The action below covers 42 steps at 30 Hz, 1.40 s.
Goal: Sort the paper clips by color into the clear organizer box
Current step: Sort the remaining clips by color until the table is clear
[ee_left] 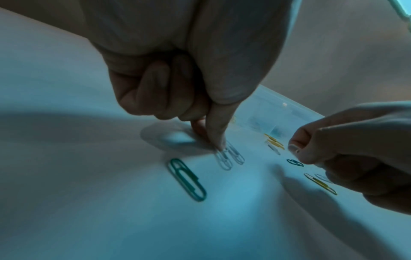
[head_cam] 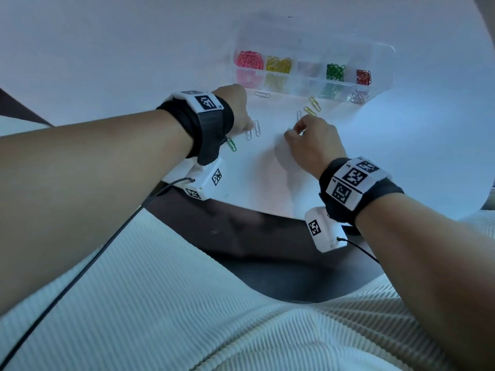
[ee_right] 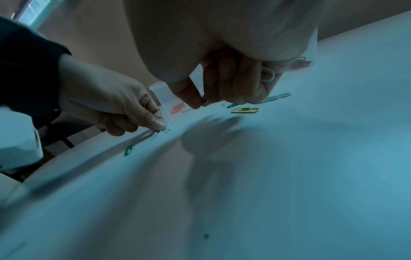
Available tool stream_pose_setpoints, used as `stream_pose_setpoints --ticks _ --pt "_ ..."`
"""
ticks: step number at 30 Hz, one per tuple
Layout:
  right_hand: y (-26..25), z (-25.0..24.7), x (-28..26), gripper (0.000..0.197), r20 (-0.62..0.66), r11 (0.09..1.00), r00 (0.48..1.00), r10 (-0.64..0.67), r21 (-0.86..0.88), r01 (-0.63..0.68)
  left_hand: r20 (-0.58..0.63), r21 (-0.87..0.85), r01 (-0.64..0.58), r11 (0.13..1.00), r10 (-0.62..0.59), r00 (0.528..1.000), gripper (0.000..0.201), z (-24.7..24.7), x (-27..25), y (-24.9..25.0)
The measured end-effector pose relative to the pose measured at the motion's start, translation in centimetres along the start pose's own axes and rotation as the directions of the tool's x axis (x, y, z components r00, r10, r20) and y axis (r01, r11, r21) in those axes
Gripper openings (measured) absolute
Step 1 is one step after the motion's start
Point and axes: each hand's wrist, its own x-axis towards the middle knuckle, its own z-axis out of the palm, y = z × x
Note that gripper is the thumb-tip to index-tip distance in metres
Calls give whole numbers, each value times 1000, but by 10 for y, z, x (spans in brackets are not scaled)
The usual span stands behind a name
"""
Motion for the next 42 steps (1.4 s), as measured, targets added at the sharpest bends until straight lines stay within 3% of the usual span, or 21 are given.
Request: stream_pose_setpoints --ticks 5,10,12,17,22,24,28,32,34,36,37,42 --pt "-5 -6 -6 19 -43 996 999 -7 94 11 -2 -25 5 1000 -5 1000 29 2 6 -1" --pt "-8 -13 -9 19 -36 960 999 20 280 -9 -84 70 -2 998 8 996 38 -7 0 1" --pt "-9 -13 -9 18 -25 919 998 60 391 -45 -87 127 -1 992 12 996 42 -8 -5 5" --pt "-10 -13 -13 13 23 832 989 146 538 -135 -108 194 -50 980 72 992 19 0 -8 8" --pt "-5 -19 -9 23 75 721 972 224 658 -217 -80 244 -56 968 78 994 20 -2 -13 9" --pt "-6 -25 -7 25 94 663 963 252 708 -242 -79 275 -38 961 62 995 32 -1 -16 7" --pt "-12 -40 0 25 129 572 969 210 787 -229 -55 277 -42 960 60 997 34 0 -19 6" --pt "-21 -61 13 24 95 480 986 136 865 -149 -17 70 -30 997 31 999 30 -9 -19 10" --pt "-24 -73 21 29 78 449 990 113 885 -122 45 -241 -1 971 12 999 24 -14 -15 15" --pt "-26 -83 28 30 72 406 994 83 908 -100 86 -602 51 797 2 996 24 -23 -18 21" --pt "-26 -86 33 28 65 383 995 73 920 -88 90 -694 55 718 10 996 28 -28 -16 22" --pt "-39 -89 60 25 -3 386 997 80 922 -29 -28 -848 -99 521 143 989 35 -51 -10 30"
